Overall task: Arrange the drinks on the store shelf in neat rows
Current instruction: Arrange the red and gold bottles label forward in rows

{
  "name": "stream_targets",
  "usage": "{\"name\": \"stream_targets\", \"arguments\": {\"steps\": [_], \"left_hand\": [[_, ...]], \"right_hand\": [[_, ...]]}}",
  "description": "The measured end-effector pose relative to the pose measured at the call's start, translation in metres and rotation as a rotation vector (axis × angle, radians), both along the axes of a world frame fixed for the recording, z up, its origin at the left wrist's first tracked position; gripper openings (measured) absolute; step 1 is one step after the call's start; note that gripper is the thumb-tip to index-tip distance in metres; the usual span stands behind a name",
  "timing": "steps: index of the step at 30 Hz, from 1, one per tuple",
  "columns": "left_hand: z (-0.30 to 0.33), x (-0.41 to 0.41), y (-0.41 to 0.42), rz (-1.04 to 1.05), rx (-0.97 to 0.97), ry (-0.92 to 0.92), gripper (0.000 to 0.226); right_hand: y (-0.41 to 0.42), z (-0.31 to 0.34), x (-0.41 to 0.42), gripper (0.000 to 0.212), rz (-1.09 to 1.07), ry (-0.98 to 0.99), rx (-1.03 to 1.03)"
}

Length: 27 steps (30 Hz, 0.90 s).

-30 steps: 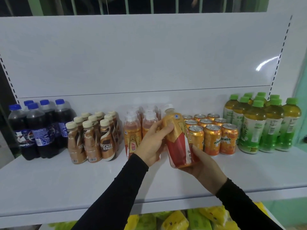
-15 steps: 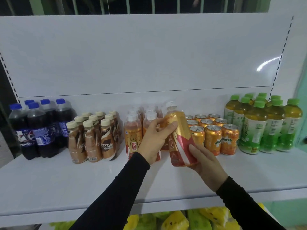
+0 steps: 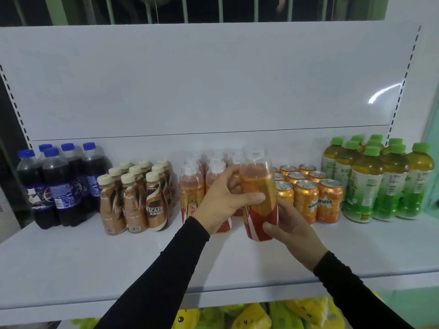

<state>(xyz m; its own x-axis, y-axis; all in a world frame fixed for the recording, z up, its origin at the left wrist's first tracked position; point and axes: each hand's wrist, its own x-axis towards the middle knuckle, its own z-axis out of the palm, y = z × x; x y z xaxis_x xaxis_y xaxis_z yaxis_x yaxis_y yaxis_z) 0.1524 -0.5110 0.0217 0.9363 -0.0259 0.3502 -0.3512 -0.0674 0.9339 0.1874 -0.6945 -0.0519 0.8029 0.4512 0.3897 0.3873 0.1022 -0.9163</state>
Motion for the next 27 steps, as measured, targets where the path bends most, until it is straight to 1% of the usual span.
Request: {"name": "stream_targets", "arguments": {"steps": [3, 6, 9, 13, 17, 19, 21, 23, 25, 27], "left_hand": [[0.000, 0.000, 0.005, -0.037, 0.134, -0.060, 0.071], [-0.004, 0.001, 0.004, -0.047, 0.288, -0.105, 0.084], [-0.009, 0.000, 0.003, -0.035, 0.334, -0.152, 0.084], [-0.012, 0.000, 0.002, -0.030, 0.330, -0.169, 0.084], [-0.009, 0.003, 0.003, -0.038, 0.313, -0.154, 0.082], [-0.006, 0.005, 0.005, -0.040, 0.258, -0.130, 0.081], [-0.001, 0.009, 0.004, -0.019, 0.164, -0.095, 0.085], [0.005, 0.012, 0.002, 0.011, 0.098, -0.073, 0.083], [0.012, 0.017, -0.001, 0.026, 0.070, -0.057, 0.075], [0.020, 0.023, -0.004, 0.071, 0.039, -0.033, 0.067]], "right_hand": [[-0.005, 0.004, 0.006, 0.070, -0.105, -0.143, -0.167], [-0.005, 0.005, 0.009, 0.070, -0.195, -0.223, -0.179], [-0.005, 0.000, 0.015, 0.072, -0.261, -0.279, -0.172], [-0.005, -0.004, 0.019, 0.073, -0.298, -0.314, -0.200], [-0.006, 0.000, 0.013, 0.068, -0.251, -0.273, -0.202], [-0.007, 0.002, 0.010, 0.067, -0.204, -0.252, -0.244], [-0.006, 0.004, 0.006, 0.068, -0.135, -0.202, -0.235], [-0.005, 0.007, 0.000, 0.080, -0.086, -0.138, -0.142], [-0.006, 0.011, -0.007, 0.091, -0.052, -0.101, -0.036], [-0.007, 0.015, -0.012, 0.098, -0.019, -0.104, -0.004]]}}
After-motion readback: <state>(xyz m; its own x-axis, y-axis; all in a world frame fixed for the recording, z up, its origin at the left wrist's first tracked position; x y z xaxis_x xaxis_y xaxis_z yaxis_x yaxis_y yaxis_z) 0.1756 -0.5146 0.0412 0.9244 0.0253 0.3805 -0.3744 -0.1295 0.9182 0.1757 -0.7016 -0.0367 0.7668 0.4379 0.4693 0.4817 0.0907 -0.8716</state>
